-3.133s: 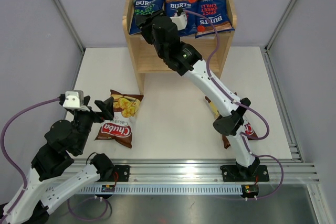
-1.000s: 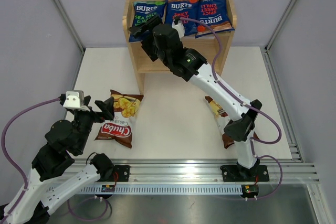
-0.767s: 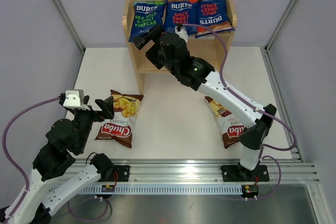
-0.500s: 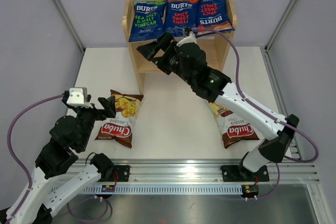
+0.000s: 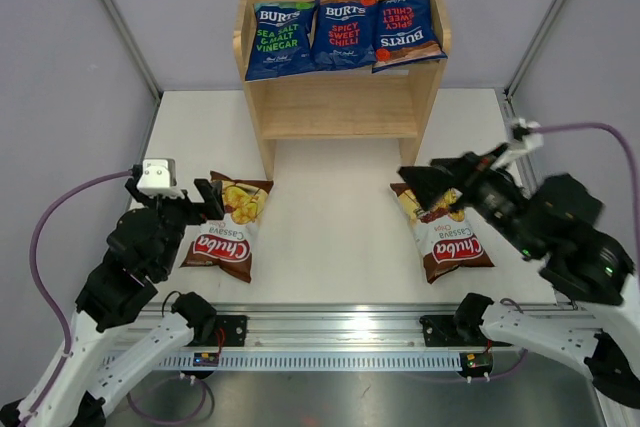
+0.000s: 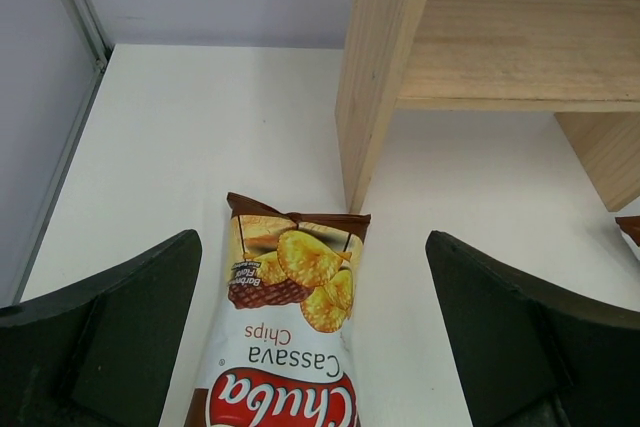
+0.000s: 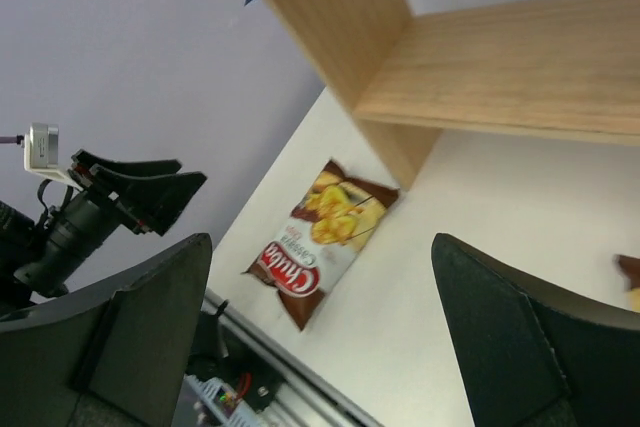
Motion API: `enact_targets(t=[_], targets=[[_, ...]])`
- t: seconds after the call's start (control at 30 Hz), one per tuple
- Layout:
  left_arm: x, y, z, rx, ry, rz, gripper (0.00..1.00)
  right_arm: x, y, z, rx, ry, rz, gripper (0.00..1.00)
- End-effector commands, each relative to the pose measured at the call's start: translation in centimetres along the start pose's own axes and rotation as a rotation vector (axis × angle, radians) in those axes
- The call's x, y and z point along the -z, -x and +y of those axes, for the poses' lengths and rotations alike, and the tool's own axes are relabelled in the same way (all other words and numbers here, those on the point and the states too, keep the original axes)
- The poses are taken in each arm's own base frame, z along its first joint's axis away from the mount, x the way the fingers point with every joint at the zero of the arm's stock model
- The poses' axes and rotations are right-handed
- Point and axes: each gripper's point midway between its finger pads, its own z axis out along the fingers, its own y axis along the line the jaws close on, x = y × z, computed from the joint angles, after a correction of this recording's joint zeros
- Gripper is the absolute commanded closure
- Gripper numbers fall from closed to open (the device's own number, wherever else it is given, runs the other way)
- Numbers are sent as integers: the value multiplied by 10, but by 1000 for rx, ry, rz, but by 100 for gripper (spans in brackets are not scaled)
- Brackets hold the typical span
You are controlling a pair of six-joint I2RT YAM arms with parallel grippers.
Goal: Place and organize the chips bags onto the shelf
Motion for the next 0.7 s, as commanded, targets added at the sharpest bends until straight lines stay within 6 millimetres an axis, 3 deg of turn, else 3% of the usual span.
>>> enact_targets(t=[0.0, 0.1, 0.13, 0.17, 0.23, 0.33, 0.43, 0.47, 0.57, 0.63, 0.67], targets=[[-2, 21, -5, 39, -32, -42, 1, 41, 0, -56, 146, -180, -50, 0], [-10, 18, -8, 55, -53, -17, 1, 52, -11, -82, 183, -276, -32, 0], [-12, 16, -9, 60, -60, -6, 1, 53, -23, -97, 208, -344, 10, 1], [-14, 12, -11, 60, -65, 11, 1, 49, -28, -114, 235, -443, 23, 1], [-19, 4, -10, 69, -44, 60, 1, 42, -47, -128, 276, -512, 101, 0], [-24, -20, -4, 93, 22, 179, 1, 25, -74, -140, 296, -576, 192, 0], [-25, -46, -5, 143, 53, 275, 1, 5, -98, -145, 270, -544, 236, 1], [-26, -62, -5, 153, 66, 320, 1, -3, -112, -137, 241, -470, 287, 0], [-27, -81, -9, 226, 74, 357, 1, -19, -143, -124, 181, -337, 338, 0], [-30, -98, -10, 284, 96, 373, 1, -27, -156, -120, 167, -265, 328, 1], [-33, -102, -11, 313, 99, 364, 1, -22, -154, -112, 139, -215, 290, 0]])
